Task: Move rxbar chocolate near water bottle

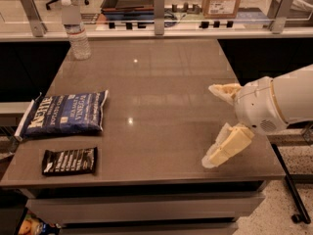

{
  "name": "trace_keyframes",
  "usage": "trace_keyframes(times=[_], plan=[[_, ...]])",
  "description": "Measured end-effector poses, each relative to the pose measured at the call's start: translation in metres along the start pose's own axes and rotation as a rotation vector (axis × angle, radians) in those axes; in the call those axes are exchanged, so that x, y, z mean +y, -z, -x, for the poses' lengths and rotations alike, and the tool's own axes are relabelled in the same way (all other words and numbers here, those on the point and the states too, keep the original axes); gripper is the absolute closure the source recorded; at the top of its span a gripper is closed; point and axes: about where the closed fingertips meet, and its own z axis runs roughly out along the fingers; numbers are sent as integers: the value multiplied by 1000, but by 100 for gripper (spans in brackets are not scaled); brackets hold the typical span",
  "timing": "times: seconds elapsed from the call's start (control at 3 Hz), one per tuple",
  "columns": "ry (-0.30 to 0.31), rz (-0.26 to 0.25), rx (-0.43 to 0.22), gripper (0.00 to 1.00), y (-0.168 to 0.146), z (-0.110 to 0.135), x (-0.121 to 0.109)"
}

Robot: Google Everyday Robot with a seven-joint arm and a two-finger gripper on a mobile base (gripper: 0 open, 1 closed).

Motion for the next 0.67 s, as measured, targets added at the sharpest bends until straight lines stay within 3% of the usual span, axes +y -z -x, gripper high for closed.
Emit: trace_keyframes(times=[0.67], plan=[[-3,66,-122,0,-48,12,20]])
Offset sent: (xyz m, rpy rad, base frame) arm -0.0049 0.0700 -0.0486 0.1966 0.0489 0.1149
